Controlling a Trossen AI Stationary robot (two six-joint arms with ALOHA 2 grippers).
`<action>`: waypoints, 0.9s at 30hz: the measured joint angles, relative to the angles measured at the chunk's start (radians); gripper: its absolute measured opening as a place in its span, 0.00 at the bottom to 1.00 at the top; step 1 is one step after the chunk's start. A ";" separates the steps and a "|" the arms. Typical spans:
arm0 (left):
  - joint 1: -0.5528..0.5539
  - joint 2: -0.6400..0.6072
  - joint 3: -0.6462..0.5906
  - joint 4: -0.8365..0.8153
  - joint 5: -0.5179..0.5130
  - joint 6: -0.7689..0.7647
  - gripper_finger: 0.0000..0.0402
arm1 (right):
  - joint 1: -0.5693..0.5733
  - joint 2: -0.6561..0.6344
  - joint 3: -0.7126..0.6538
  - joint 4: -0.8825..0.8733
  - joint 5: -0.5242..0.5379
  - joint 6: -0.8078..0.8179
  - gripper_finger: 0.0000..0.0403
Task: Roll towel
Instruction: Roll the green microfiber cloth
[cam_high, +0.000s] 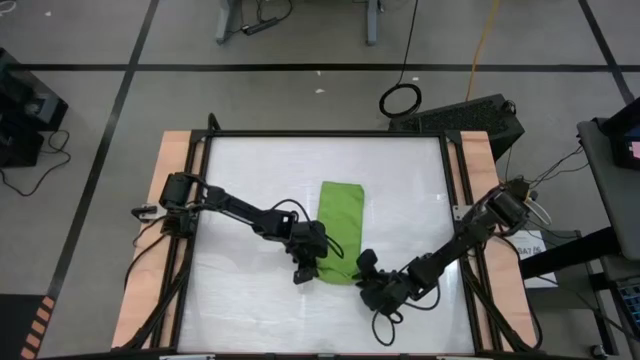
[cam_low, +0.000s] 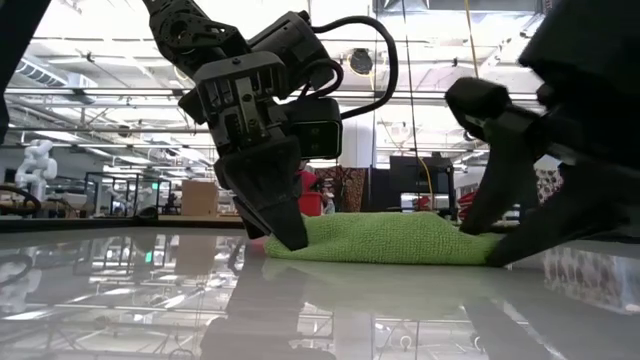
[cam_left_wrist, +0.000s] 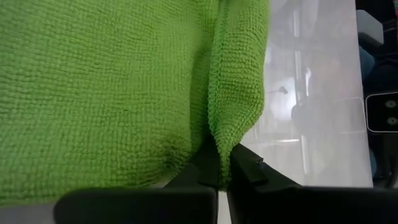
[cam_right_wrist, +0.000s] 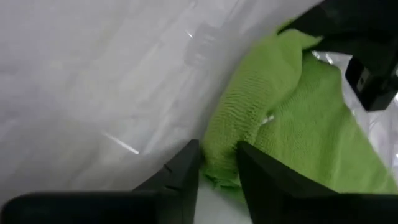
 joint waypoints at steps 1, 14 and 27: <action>0.000 0.000 0.000 0.000 0.003 0.000 0.03 | -0.006 0.000 0.000 0.000 -0.008 0.015 0.22; -0.038 -0.053 0.000 -0.028 0.077 -0.035 0.15 | -0.060 -0.021 0.001 -0.055 -0.233 0.243 0.01; -0.042 -0.247 0.001 -0.048 -0.143 0.106 0.16 | -0.094 -0.045 0.000 -0.077 -0.319 0.269 0.00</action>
